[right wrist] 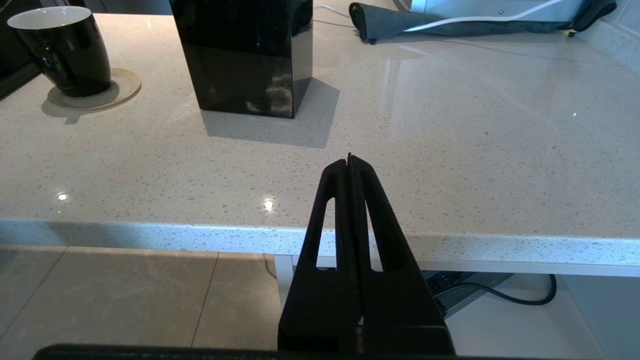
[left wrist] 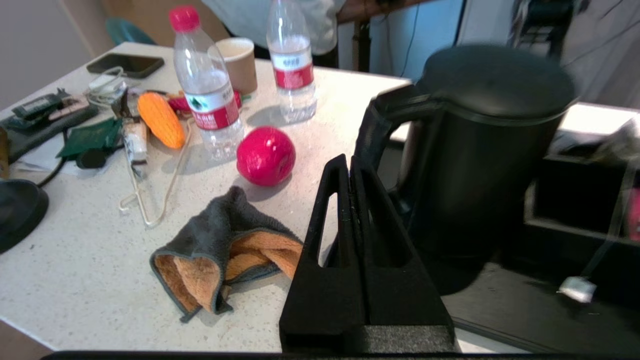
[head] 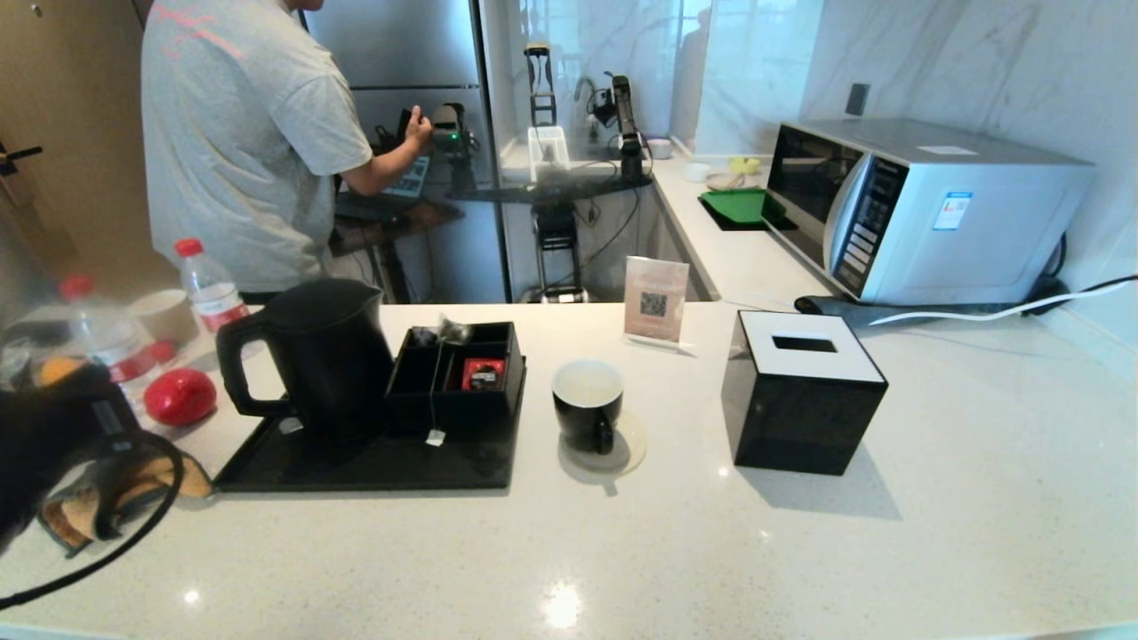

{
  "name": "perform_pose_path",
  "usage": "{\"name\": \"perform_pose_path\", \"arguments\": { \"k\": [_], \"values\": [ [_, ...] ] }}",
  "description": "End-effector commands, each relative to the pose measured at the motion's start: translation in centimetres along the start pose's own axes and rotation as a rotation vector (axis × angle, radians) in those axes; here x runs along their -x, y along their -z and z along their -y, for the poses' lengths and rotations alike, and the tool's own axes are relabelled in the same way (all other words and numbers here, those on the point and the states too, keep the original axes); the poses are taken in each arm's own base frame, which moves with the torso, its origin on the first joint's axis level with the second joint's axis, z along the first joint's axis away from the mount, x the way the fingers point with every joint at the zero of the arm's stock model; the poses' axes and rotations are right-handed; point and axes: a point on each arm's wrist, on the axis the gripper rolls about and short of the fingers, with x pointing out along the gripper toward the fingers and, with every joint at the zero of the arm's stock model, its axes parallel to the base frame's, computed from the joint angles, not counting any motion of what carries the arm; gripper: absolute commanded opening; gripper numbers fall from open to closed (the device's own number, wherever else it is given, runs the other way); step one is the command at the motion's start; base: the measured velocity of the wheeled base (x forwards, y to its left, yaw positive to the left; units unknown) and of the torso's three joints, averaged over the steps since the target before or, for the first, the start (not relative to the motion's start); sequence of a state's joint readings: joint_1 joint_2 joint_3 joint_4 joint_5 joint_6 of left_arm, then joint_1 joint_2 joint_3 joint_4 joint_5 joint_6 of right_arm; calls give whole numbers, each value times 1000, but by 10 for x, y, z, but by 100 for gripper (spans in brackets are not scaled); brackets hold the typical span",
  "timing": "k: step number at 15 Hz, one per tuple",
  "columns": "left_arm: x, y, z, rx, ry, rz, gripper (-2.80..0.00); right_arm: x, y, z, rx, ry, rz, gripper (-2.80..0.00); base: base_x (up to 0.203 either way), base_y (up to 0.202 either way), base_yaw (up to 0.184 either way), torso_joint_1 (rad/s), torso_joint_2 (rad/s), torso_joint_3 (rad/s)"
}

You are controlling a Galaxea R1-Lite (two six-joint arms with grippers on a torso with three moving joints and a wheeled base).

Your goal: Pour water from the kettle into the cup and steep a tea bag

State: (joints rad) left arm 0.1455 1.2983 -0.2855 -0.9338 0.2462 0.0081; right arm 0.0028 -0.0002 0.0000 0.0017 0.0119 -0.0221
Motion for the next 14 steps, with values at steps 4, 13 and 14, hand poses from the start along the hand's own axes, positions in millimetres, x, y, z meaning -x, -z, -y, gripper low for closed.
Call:
{"name": "perform_pose_path", "arguments": {
  "k": [4,13,14],
  "values": [
    [-40,64,-1,-29,-53,-125,0,0,0,0,1,-1,0,-280,0,0,0,0,0,0],
    [-70,101,4,-40,-56,-166,0,0,0,0,1,-1,0,-280,0,0,0,0,0,0],
    [-76,100,5,-39,-54,-154,0,0,0,0,1,-1,0,-280,0,0,0,0,0,0]
  ]
}}
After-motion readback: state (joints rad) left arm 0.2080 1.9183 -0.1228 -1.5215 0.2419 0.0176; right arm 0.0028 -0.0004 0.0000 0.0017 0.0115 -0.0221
